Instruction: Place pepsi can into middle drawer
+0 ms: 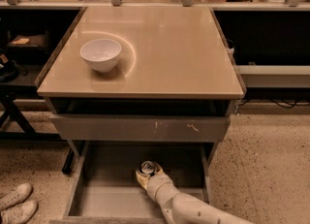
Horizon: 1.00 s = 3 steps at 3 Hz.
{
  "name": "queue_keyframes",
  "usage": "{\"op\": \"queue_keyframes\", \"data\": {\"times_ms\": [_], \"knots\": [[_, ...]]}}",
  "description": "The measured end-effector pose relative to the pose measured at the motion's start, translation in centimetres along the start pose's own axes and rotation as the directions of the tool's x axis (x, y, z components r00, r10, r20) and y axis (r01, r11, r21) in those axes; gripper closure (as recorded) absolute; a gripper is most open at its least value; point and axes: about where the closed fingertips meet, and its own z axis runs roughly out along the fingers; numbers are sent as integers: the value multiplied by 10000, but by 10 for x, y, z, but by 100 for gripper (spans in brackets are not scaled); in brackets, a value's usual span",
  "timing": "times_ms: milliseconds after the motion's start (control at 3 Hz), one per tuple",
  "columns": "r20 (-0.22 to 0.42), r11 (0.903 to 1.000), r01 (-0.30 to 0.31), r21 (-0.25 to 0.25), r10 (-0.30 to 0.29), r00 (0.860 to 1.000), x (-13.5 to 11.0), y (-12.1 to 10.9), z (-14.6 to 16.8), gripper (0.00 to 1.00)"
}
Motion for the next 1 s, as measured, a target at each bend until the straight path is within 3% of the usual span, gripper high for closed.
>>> {"op": "queue_keyframes", "data": {"times_ms": [1000], "knots": [[0,10000,0,-1,0,10000,0,0,0,13]]}}
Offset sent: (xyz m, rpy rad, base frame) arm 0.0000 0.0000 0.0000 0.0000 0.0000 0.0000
